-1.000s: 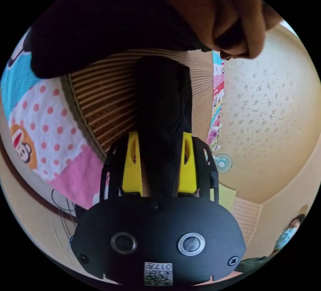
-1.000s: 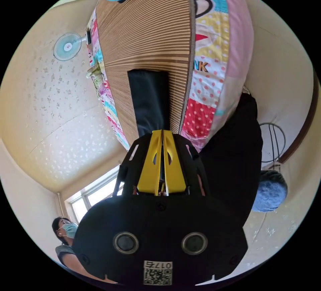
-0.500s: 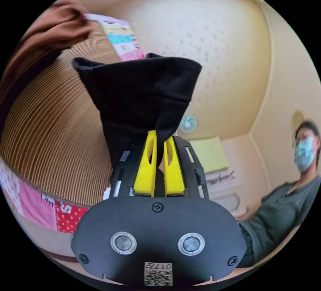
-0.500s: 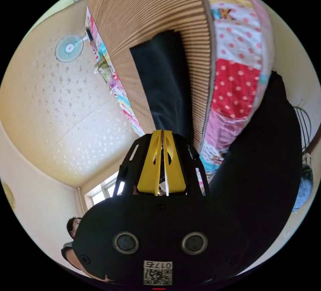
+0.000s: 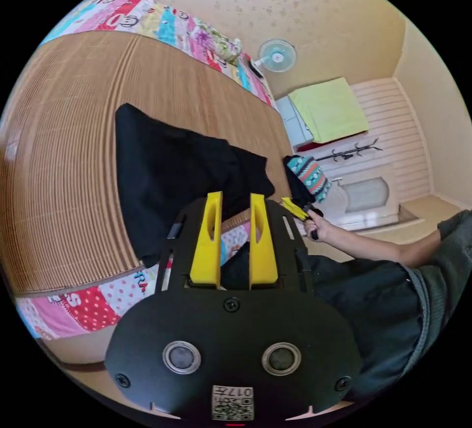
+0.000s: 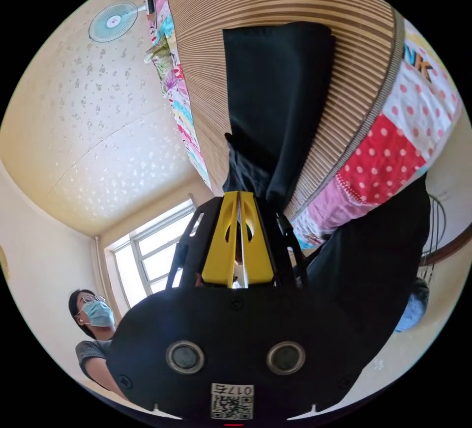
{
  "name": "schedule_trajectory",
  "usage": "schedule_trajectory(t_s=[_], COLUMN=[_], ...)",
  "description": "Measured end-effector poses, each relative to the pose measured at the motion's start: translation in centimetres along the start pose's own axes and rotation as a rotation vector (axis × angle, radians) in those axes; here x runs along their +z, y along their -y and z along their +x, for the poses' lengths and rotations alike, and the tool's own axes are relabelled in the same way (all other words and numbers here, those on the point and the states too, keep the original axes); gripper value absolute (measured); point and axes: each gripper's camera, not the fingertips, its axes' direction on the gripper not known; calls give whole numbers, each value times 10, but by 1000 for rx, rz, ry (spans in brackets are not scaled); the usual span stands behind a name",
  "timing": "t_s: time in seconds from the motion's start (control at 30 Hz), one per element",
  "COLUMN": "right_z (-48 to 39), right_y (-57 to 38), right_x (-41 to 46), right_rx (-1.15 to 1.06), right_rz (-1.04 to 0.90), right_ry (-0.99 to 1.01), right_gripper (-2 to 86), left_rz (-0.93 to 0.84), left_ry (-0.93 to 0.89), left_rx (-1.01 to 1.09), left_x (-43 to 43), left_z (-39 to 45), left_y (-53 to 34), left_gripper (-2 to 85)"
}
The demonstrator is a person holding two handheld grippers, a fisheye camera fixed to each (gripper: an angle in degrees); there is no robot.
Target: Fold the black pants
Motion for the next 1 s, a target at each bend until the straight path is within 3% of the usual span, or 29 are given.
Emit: schedule_trajectory(t_s=[0.1, 0.13, 0.2, 0.27, 0.47, 0.6, 0.8, 0.9, 1.0], right_z=[14, 17, 16, 5, -42, -68, -79, -54, -34], right_y=[-6, -7, -6, -2, 17, 21, 10, 4, -15], right_x=[-2, 2, 12, 31, 102, 147, 205, 219, 236], right_rx=[0, -5, -21, -76, -282, -388, -464, -366, -297], right_rz=[-26, -51, -89, -143, -259, -282, -318, -337, -391], right_ry=[-67, -95, -134, -179, -412, -483, -651, -626, -458], right_gripper=[3, 3, 4, 4, 4, 4, 3, 4, 5], left_rz=[-235, -397, -468, -408, -74, -103, -187, -101, -6], left_ry=[199, 248, 218, 132, 118, 108, -113, -317, -492], left_rx=[-83, -118, -151, -165, -197, -348, -486, -289, -107], left_x=[62, 96, 113, 103, 41, 64, 104, 74, 51], left_z=[-62, -94, -129, -154, -202, -281, -378, -370, -337], left_y=[-8, -16, -28, -33, -41, -41, -59, -48, -27], left_gripper=[72, 51, 24, 29, 119, 172, 82, 46, 2])
